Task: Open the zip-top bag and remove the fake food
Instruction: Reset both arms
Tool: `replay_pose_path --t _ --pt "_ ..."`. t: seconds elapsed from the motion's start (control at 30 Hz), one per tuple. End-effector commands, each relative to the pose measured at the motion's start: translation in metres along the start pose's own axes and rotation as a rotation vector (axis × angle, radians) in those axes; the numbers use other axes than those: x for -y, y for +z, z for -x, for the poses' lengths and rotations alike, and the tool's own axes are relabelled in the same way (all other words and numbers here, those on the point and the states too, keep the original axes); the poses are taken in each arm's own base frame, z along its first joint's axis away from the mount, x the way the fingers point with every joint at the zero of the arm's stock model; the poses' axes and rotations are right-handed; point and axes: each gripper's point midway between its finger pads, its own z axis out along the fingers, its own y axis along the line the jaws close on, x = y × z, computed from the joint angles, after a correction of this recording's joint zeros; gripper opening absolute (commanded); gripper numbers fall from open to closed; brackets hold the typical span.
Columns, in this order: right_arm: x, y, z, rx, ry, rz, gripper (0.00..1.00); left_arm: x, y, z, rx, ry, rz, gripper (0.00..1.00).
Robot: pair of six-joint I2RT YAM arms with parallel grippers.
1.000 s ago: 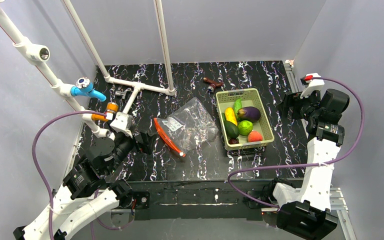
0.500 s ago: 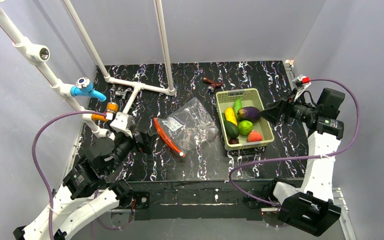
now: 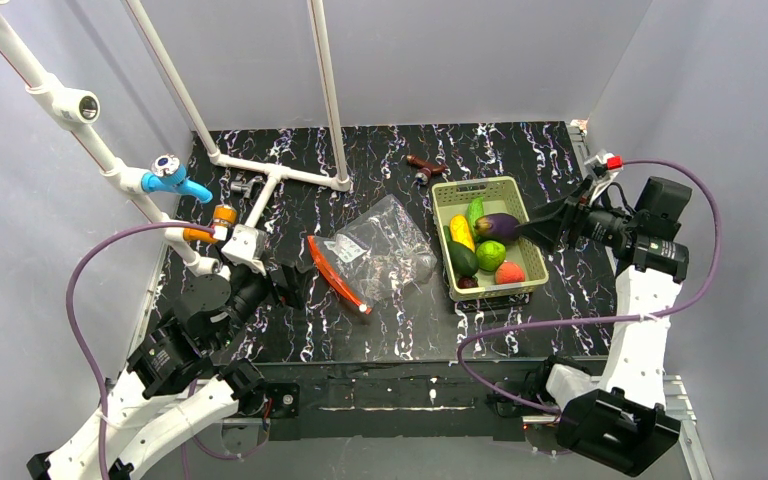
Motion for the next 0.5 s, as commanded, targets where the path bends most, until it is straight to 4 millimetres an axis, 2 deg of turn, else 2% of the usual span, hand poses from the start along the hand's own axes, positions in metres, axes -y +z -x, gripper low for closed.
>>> replay_pose_path --t 0.0,0.2,0.23,0.3,0.37,0.47 --pt "-0.005 0.0 0.015 0.045 -0.146 0.023 0.84 -0.006 0.003 0.0 0.012 0.002 0.033 1.0" --pt "-0.021 0.018 0.012 0.042 -0.254 0.123 0.84 -0.018 0.009 -0.005 0.012 -0.027 0.118 1.0" --pt "0.09 -0.006 0.011 -0.044 -0.255 -0.54 0.84 -0.02 0.009 -0.005 0.012 -0.031 0.133 1.0" --pt "0.109 -0.008 0.013 -0.063 -0.287 -0.685 0.84 -0.024 0.01 -0.007 0.011 -0.034 0.156 0.99" --pt "0.102 0.009 0.013 -0.06 -0.313 -0.634 0.84 -0.026 0.01 -0.008 0.012 -0.034 0.172 1.0" --pt "0.097 0.022 0.015 -0.056 -0.334 -0.595 0.84 -0.03 0.009 -0.011 0.01 -0.032 0.188 1.0"
